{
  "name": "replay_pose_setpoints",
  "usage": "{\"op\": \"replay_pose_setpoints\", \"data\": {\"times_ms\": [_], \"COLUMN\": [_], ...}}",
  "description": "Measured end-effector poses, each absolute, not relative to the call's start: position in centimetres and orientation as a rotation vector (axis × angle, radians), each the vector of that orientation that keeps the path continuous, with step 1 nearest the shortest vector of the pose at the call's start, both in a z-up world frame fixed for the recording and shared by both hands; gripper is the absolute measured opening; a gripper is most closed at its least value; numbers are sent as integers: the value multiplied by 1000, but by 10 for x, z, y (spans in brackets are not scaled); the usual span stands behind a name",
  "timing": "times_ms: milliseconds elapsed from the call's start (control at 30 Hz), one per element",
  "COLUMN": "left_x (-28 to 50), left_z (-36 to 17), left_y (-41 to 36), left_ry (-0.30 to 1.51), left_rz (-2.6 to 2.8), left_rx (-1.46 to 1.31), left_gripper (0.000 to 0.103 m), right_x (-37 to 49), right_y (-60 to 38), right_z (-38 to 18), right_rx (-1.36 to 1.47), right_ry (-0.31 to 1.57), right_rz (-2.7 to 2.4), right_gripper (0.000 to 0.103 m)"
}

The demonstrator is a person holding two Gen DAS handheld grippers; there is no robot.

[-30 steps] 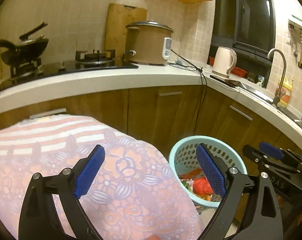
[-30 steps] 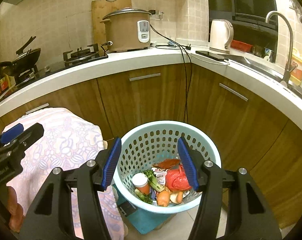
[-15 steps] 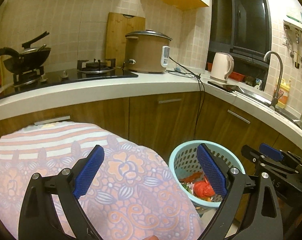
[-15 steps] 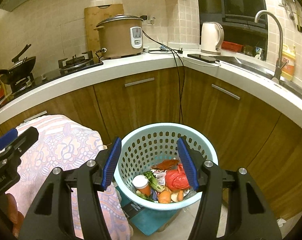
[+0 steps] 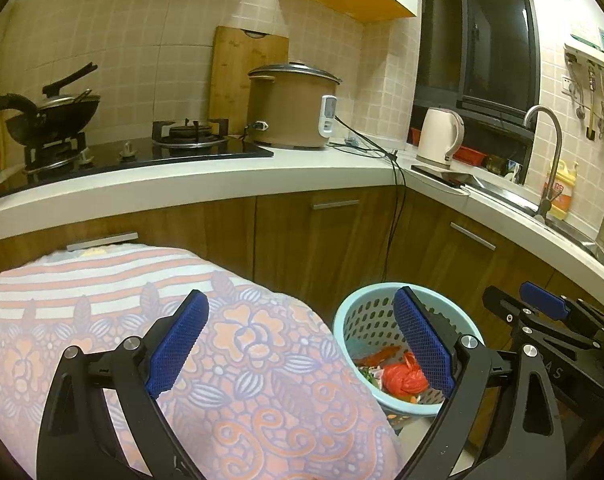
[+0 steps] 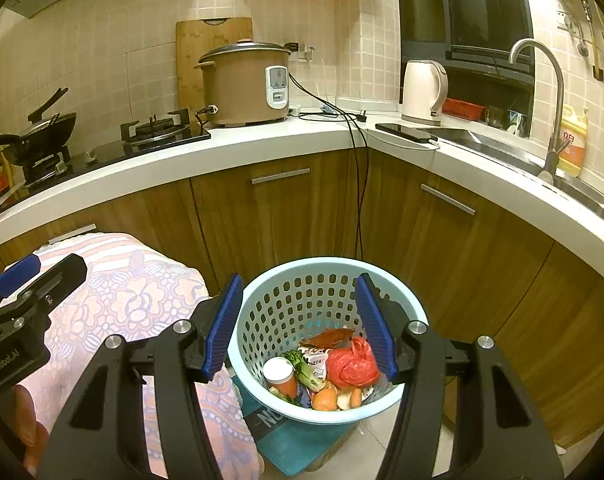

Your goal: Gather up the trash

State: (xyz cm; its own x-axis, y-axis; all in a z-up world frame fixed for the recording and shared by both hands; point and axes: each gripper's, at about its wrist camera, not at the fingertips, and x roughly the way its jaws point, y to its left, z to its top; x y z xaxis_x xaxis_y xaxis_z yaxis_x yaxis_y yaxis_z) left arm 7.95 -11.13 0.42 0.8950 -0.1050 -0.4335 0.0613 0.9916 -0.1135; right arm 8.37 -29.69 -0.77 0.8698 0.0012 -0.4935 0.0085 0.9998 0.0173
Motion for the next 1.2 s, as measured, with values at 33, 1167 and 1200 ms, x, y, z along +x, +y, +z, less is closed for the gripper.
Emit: {"op": "replay_pose_setpoints", "data": {"times_ms": [33,1167,1200], "left_x": [79,81,81], "left_z": [4,2,2], "left_y": [-112,-110,-110], "left_ry": [453,463,462], "left_rz": [-86,-90,-89], "left_rx": [-97,-102,-102], "left_gripper": [91,92,92], "right_x": [83,83,83], "right_y": [-297,-296,-296], "right_z": [-8,-6,-7], "right_rx": [20,22,23], "right_ry": [517,503,504], "right_rz": [-3,-4,-5], "right_gripper": [55,55,55]}}
